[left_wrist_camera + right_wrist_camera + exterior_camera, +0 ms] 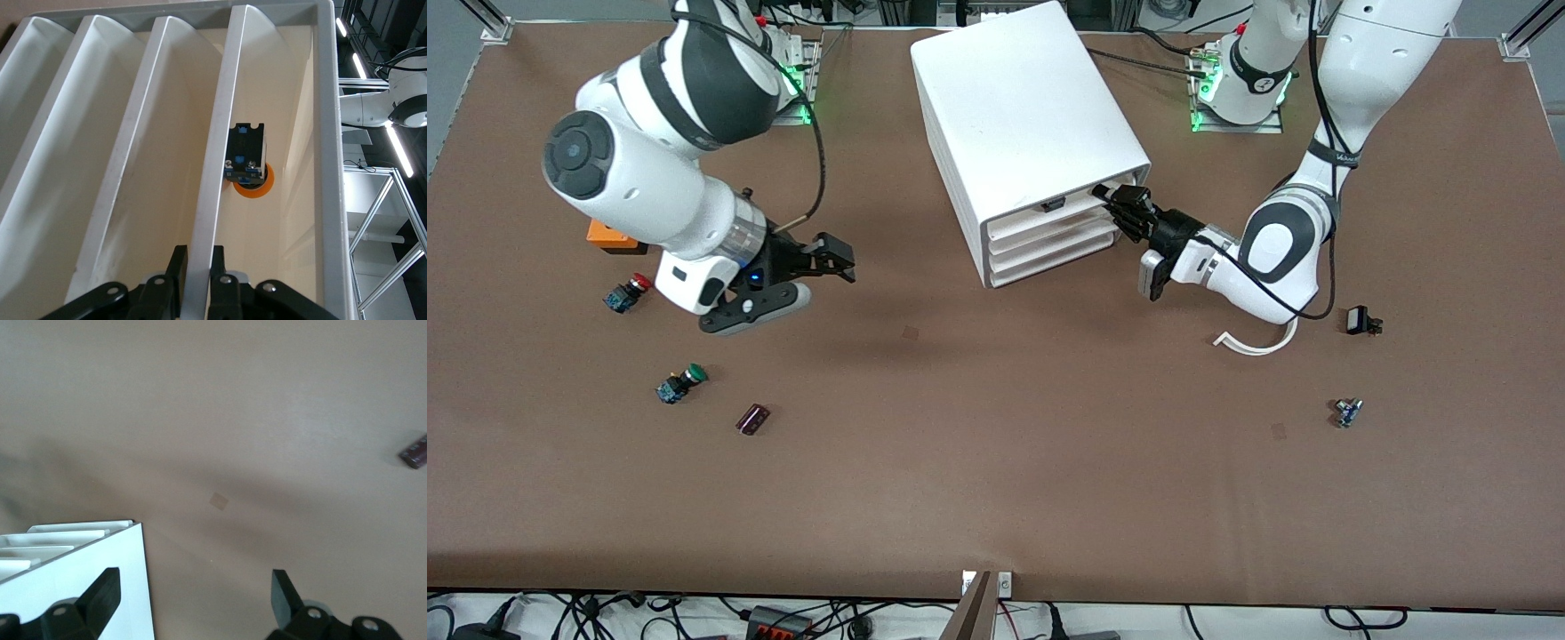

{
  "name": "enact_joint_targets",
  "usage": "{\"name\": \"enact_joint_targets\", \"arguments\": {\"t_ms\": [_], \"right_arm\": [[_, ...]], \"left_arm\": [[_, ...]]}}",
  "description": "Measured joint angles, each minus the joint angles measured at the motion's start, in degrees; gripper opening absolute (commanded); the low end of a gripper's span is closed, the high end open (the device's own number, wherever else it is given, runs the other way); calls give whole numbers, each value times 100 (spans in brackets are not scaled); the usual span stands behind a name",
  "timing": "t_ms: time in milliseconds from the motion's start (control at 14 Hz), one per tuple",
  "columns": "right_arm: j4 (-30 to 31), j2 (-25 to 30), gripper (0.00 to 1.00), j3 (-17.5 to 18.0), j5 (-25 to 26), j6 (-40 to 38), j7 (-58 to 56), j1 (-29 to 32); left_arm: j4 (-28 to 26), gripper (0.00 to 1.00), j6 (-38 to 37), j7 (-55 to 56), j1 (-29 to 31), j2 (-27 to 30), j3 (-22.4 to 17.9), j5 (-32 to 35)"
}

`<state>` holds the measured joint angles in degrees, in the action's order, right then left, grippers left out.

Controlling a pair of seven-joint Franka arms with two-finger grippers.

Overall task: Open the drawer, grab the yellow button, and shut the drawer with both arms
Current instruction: 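Pull the drawer open with the left gripper while the right gripper reaches in, then grasp the orange-based button with the right gripper while the left gripper withdraws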

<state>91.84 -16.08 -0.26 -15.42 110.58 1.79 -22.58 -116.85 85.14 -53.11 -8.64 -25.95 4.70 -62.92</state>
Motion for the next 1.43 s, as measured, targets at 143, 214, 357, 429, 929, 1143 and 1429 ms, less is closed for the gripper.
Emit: {"name": "enact_joint_targets", "arguments": {"t_ms": [143,214,357,429,929,1143,1429], "right_arm": [[-154,-147,100,1,-10,73,69,-134],[-279,-232,100,1,-51,88,161,-173],[-484,-360,100,1,-181,95,248,-268],[-544,-393,100,3,-195,142,253,-355],[-1010,-677,100,1,-154,484,282,-994],[-1483,-1033,100,-4,-112,533,488,-1260],[-2075,-1473,100,-9,324,550,1066,-1684]], "left_arm": [[7,1,-13,-33,1,5,6,-17],[22,1,-10,-36,9,6,5,-17],[132,1,9,0,48,2,-21,-13],[226,1,24,41,93,-21,-47,-5],[1552,41,-199,205,543,-973,-110,-4],[1680,100,-133,439,536,-1069,-150,-4],[1983,100,15,1555,592,-1020,-234,65]]}}
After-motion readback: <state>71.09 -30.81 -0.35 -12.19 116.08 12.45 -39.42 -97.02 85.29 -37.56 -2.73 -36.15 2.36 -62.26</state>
